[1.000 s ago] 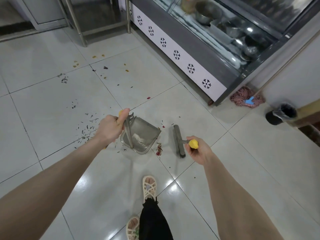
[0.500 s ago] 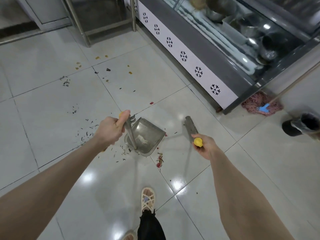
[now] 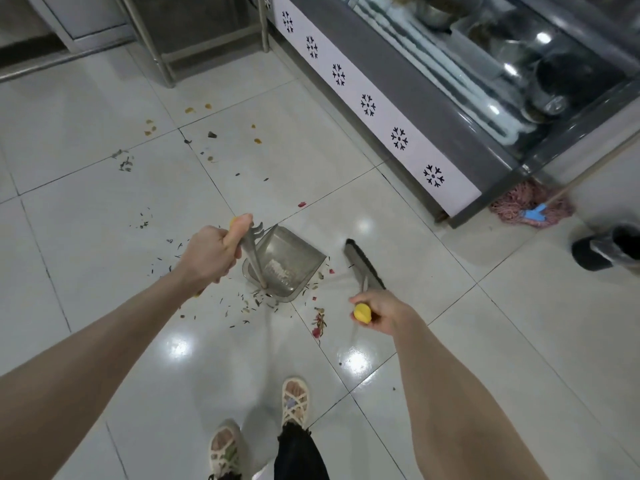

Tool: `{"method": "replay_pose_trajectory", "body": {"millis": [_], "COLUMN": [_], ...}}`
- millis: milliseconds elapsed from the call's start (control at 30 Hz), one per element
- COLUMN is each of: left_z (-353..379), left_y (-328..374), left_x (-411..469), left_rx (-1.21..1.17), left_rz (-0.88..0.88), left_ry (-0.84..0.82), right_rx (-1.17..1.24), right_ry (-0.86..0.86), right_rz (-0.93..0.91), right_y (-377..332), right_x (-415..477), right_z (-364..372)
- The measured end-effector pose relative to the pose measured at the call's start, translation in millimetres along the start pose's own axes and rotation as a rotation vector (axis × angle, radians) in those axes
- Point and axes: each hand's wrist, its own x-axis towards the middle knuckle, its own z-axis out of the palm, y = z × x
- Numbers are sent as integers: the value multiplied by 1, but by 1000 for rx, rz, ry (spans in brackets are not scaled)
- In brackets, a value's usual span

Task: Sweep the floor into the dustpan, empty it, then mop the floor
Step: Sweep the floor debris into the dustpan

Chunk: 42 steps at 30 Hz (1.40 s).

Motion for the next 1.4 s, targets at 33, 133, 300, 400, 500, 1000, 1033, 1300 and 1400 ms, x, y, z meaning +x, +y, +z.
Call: {"method": "replay_pose_trajectory", "body": {"millis": [33, 133, 300, 400, 500, 1000, 1033, 1300, 1400], "left_z": [-3, -11, -32, -49, -66, -169, -173, -192, -186], "left_y": [2, 3, -5, -14, -29, -109, -111, -121, -124], "left_x": [-1, -4, -7, -3, 6, 43, 42, 23, 10], "left_rx": [-2, -2, -31, -38, -38, 90, 94, 100, 101], "left_rz": [2, -7, -13, 3, 22, 139, 146, 136, 158], "left_ry": [3, 8, -10, -33, -70, -243, -247, -270, -282], "right_rx": [-18, 7, 173, 219, 225, 200, 209, 449, 548], "right_ry": [-7, 17, 79, 112, 164, 116, 119, 140, 214], "right_rz": [16, 14, -21, -66, -98, -25, -16, -66, -75], "right_y": [3, 3, -21, -23, -11, 93, 100, 122, 136], "right_x": [-5, -22, -50, -57, -50, -28, -35, -96, -110], "right_z": [0, -5, -20, -6, 29, 205, 208, 192, 174]}}
